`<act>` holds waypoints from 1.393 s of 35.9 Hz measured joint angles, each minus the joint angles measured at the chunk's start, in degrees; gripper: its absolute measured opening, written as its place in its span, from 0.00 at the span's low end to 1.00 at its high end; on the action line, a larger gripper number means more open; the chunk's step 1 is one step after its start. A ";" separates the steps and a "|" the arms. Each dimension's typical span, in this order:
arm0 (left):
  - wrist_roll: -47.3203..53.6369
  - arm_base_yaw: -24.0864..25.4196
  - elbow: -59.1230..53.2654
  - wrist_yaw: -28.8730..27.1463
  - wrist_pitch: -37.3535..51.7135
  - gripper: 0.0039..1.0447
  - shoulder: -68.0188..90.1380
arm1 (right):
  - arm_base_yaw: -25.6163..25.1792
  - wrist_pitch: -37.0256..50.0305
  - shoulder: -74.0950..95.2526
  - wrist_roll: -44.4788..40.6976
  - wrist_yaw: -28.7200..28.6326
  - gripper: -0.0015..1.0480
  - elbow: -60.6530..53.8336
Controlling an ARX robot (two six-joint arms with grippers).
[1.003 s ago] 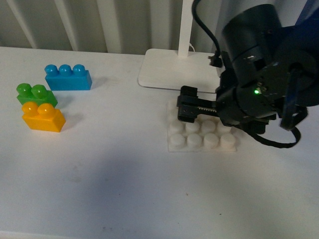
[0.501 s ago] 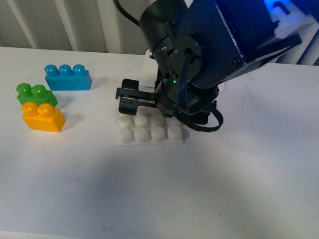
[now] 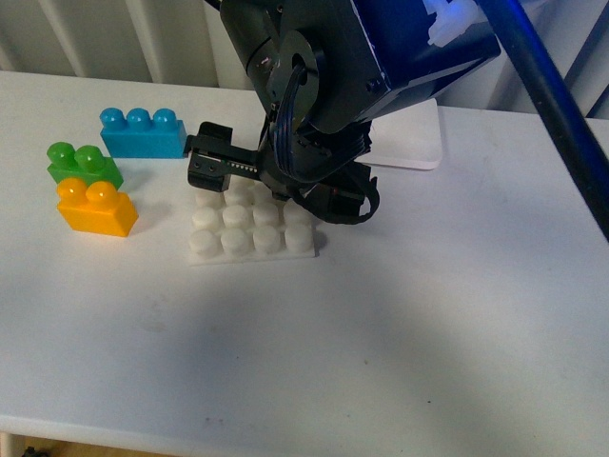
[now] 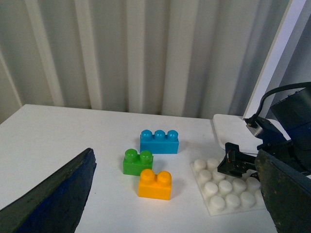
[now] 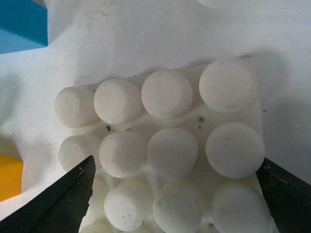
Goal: Insert yellow block into base center
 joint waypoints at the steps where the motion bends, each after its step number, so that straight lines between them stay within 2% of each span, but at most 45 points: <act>1: 0.02 0.00 0.00 0.00 0.00 0.94 0.00 | 0.00 0.00 0.02 0.20 0.00 0.91 0.11; 9: 0.00 0.00 0.00 0.00 0.00 0.94 0.00 | -0.50 3.17 -0.96 1.16 -0.07 0.91 -2.05; 16: 0.02 0.00 0.00 0.00 0.00 0.94 0.00 | -4.33 9.64 -6.29 2.69 -2.21 0.91 -11.72; 24: 0.00 0.00 0.00 0.00 0.00 0.94 0.00 | -15.65 19.61 -22.47 1.88 -2.89 0.91 -29.27; 28: 0.00 0.00 0.00 0.00 0.00 0.94 0.00 | -22.23 23.87 -35.21 -3.52 -3.80 0.91 -40.26; 34: 0.00 0.00 0.00 0.00 0.00 0.94 0.00 | -30.97 22.21 -55.54 -13.35 -7.17 0.91 -53.81; 36: 0.02 0.00 0.00 0.04 0.00 0.94 0.00 | -34.42 38.03 -63.14 -22.03 -0.35 0.79 -62.69; 37: 0.00 0.00 0.00 0.04 0.00 0.94 0.00 | -35.85 44.74 -67.80 -26.40 1.16 0.73 -67.08; 38: 0.00 0.00 0.00 -0.07 -0.02 0.94 0.00 | -36.59 46.40 -71.36 -28.59 1.90 0.68 -69.46; 43: 0.00 0.00 0.00 0.00 -0.04 0.94 0.00 | -37.09 39.32 -92.28 -34.82 1.42 0.39 -78.42; 49: 0.00 0.00 0.00 0.00 -0.04 0.94 0.00 | -37.09 37.20 -98.64 -36.04 1.42 0.05 -81.94; 50: 0.02 0.00 0.00 0.00 -0.04 0.94 0.00 | -37.09 36.96 -99.16 -36.09 1.44 0.02 -82.27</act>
